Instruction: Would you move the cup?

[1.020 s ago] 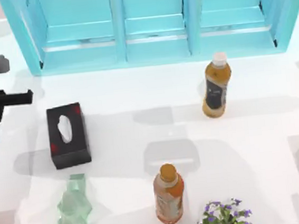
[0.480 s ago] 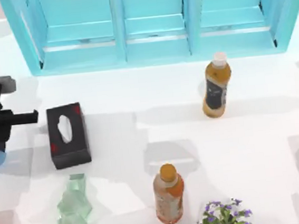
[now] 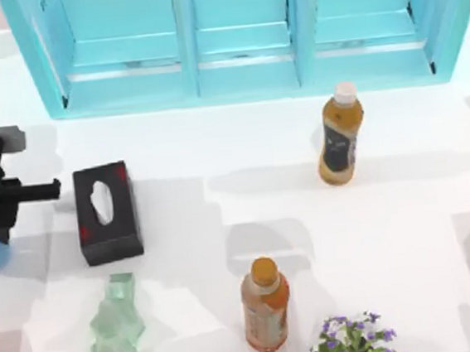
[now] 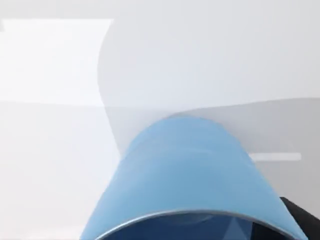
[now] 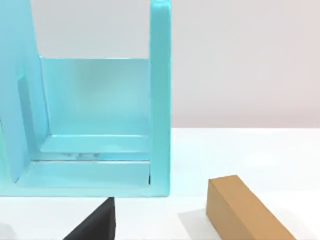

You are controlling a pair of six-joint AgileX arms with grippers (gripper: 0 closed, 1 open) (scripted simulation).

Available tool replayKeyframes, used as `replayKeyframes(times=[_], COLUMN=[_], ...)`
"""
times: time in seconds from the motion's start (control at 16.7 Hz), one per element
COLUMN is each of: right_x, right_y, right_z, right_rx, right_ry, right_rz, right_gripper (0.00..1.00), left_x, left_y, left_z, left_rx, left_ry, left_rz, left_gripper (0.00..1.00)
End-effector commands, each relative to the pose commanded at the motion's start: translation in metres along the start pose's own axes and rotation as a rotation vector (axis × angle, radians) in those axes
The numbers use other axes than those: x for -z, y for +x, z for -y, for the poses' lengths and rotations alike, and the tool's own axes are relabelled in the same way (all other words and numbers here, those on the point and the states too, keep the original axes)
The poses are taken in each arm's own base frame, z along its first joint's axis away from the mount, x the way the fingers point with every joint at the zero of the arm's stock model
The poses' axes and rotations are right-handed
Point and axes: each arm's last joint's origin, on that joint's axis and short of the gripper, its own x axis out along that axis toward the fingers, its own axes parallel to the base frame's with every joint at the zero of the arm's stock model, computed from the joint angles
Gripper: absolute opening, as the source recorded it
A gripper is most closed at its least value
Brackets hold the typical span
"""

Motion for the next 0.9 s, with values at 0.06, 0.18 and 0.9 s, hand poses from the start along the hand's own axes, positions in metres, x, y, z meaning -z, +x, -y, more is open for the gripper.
replayKeyframes(times=[0.06, 0.18, 0.9], right_x=[0.0, 0.0, 0.0], right_y=[0.0, 0.0, 0.0], right_z=[0.0, 0.0, 0.0], right_rx=[0.0, 0.0, 0.0], right_ry=[0.0, 0.0, 0.0], right_rz=[0.0, 0.0, 0.0], right_gripper=[1.0, 1.0, 1.0], left_x=[0.0, 0.0, 0.0], left_y=[0.0, 0.0, 0.0], left_z=[0.0, 0.0, 0.0], left_rx=[0.0, 0.0, 0.0], left_ry=[0.0, 0.0, 0.0], left_rz=[0.0, 0.0, 0.0], left_gripper=[0.3, 0.45, 1.0])
